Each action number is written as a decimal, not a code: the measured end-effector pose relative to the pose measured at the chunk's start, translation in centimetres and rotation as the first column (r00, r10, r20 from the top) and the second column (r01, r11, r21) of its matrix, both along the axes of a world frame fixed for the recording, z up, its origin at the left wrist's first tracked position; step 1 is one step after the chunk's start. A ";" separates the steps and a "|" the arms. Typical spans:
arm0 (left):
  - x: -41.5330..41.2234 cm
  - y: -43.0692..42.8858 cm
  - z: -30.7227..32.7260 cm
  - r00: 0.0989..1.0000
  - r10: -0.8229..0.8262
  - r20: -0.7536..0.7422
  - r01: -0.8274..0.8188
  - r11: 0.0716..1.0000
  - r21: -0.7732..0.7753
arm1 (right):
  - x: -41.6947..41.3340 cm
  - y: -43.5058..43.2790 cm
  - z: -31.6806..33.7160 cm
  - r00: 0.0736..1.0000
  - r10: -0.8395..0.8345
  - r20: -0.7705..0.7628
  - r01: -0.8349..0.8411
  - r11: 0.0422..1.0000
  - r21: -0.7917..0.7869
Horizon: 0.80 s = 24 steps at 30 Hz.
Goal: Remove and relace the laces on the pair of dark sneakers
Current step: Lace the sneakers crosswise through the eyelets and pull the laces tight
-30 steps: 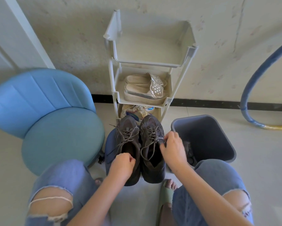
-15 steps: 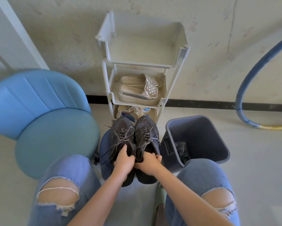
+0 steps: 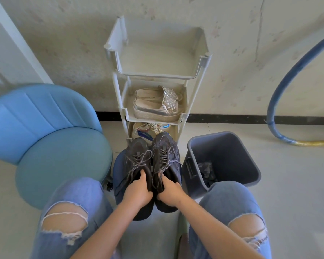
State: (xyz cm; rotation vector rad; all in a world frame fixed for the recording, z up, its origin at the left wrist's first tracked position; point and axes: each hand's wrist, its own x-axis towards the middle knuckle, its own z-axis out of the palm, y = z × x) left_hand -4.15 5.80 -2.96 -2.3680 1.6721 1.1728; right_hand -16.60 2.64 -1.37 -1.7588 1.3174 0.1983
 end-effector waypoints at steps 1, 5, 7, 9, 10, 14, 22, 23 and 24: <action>-0.1 0.1 -0.2 0.999 0.030 -0.031 -0.030 1.000 -0.003 | 0.0 -0.1 0.0 1.000 0.018 -0.001 -0.018 1.000 0.000; -0.3 0.3 0.0 0.993 0.098 0.062 -0.088 0.985 -0.150 | -0.3 -0.6 -0.4 1.000 -0.004 -0.006 0.004 1.000 0.001; 0.5 0.3 1.2 0.970 0.181 0.159 -0.121 0.937 -0.328 | -0.9 -1.1 -0.2 0.988 -0.155 0.013 0.156 0.981 -0.113; 1.8 0.3 2.1 0.927 0.265 0.266 -0.125 0.886 -0.447 | -1.7 -2.2 -0.2 0.933 -0.359 -0.003 0.346 0.902 -0.259; 2.4 0.5 2.0 0.909 0.297 0.294 -0.158 0.896 -0.415 | -2.1 -2.9 -0.6 0.909 -0.413 -0.051 0.382 0.876 -0.294; 3.0 0.8 0.3 0.916 0.390 0.094 -0.398 0.914 0.083 | -1.7 -3.1 -1.9 0.899 -0.404 -0.169 0.416 0.909 0.038; 3.2 0.5 -1.9 0.927 0.353 0.129 -0.354 0.935 -0.014 | -2.2 -2.4 -3.3 0.915 -0.357 -0.189 0.374 0.925 0.064; 3.3 0.4 -2.0 0.926 0.350 0.142 -0.353 0.936 -0.002 | -2.4 -2.4 -3.2 0.914 -0.366 -0.174 0.383 0.920 0.079; 3.4 0.3 -2.1 0.925 0.345 0.161 -0.352 0.936 0.017 | -2.5 -2.3 -3.4 0.914 -0.375 -0.156 0.391 0.916 0.089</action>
